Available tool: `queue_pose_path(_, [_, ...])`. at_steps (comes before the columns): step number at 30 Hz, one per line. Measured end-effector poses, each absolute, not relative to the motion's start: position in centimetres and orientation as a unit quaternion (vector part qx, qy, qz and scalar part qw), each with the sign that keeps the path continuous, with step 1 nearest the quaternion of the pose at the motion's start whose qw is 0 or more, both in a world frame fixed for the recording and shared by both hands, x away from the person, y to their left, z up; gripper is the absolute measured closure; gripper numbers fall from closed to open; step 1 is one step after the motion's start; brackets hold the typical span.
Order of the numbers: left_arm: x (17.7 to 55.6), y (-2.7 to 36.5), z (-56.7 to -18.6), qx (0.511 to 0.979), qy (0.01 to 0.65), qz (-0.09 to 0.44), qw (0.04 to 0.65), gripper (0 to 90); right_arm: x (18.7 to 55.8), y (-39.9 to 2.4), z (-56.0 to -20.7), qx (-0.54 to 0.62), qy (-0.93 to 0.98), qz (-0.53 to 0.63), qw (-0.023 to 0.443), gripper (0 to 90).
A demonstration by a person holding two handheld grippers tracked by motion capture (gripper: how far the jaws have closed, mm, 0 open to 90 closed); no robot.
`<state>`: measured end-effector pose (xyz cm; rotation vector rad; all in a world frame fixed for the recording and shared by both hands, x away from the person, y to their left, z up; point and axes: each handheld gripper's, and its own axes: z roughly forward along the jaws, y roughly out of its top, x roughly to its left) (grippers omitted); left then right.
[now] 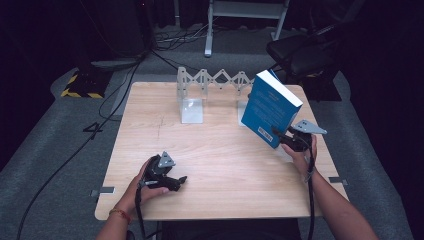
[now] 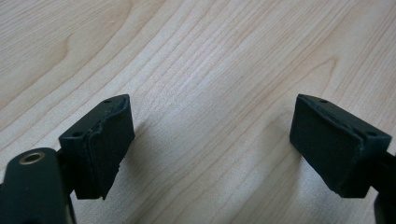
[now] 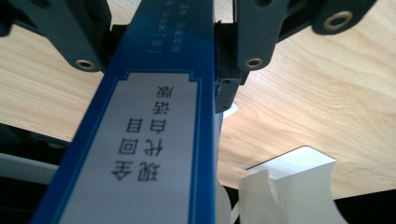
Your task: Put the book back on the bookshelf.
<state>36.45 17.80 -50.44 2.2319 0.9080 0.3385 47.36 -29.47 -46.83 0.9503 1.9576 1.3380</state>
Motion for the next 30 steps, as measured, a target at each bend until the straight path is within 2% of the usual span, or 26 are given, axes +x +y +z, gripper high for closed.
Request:
queue_pose_path(11, [36.5,17.8,-50.4,0.861,0.348,0.131,0.346,14.0,48.6,-25.6,-46.8,0.399,0.706,0.487,0.323,61.4])
queue_pose_path(22, [36.6,17.7,-50.5,0.862,0.344,0.130,0.349,13.7,49.7,-24.8,-46.6,0.398,0.712,0.481,0.322,60.2])
queue_pose_path(24, [36.6,17.7,-50.5,0.862,0.344,0.130,0.348,13.8,49.8,-25.2,-46.6,0.387,0.722,0.479,0.316,57.4])
queue_pose_path(26, [36.6,17.7,-50.5,0.862,0.346,0.128,0.349,13.8,49.9,-25.8,-46.6,0.380,0.731,0.474,0.311,50.7])
queue_pose_path(30, [36.5,17.7,-50.4,0.862,0.346,0.129,0.348,14.2,49.2,-27.3,-47.0,0.369,0.746,0.477,0.283,48.2])
